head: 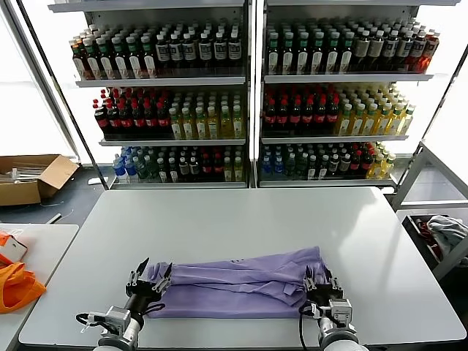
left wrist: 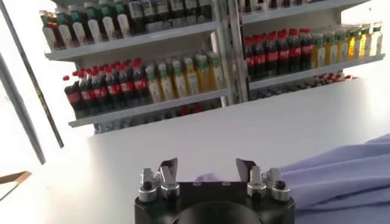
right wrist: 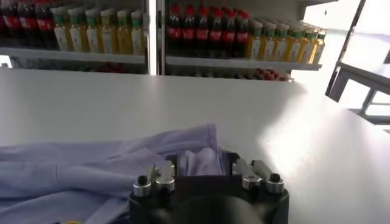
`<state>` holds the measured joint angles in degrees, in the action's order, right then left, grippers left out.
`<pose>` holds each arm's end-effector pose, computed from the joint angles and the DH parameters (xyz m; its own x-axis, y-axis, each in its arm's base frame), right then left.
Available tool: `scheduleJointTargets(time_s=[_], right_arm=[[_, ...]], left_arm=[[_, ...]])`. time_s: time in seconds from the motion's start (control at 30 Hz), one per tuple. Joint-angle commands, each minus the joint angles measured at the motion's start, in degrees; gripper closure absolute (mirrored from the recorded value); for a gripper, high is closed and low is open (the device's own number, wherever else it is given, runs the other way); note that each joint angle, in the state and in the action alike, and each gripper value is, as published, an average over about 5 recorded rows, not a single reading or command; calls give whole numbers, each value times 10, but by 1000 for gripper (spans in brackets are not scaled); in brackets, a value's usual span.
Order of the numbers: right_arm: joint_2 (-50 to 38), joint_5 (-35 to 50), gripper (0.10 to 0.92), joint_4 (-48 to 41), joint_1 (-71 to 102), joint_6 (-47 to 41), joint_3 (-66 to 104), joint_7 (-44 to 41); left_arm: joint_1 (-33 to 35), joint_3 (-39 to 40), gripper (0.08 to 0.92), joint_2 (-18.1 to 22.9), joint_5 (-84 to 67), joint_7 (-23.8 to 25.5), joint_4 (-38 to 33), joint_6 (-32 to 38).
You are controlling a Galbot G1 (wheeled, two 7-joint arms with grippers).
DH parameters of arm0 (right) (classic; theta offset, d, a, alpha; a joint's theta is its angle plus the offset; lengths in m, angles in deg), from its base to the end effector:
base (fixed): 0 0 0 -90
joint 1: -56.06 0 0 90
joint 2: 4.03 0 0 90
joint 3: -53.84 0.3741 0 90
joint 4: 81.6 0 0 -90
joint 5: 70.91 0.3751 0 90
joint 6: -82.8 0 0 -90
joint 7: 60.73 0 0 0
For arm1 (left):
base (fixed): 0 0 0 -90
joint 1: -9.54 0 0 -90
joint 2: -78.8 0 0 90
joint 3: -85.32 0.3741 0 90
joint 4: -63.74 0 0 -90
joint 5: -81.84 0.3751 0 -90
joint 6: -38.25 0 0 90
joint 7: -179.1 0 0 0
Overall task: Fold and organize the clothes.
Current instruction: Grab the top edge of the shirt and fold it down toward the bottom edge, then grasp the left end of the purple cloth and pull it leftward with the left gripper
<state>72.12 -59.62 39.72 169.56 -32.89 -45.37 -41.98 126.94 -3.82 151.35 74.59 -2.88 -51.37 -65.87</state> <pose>0.2158 0.0069 -0.2969 -0.9385 0.0632 0.3395 0.0417 0.9967 -0.0702 0.2065 0.0596 -0.3397 -0.9530 0.0672 0.2954 0.1145 0.9827 0.1459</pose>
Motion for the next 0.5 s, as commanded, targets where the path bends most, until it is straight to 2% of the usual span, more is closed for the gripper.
scheduleJointTargets(time_s=[0.03, 0.2, 0.5], right_arm=[[-1, 8, 340, 47, -1, 5, 0, 0], [-4, 8, 222, 45, -3, 6, -5, 1], [-4, 10, 202, 46, 0, 11, -7, 3]], left_arm=[[6, -8, 238, 41, -24, -20, 9, -13], [13, -6, 180, 51, -37, -21, 16, -17], [13, -12, 181, 52, -71, -22, 35, -26]])
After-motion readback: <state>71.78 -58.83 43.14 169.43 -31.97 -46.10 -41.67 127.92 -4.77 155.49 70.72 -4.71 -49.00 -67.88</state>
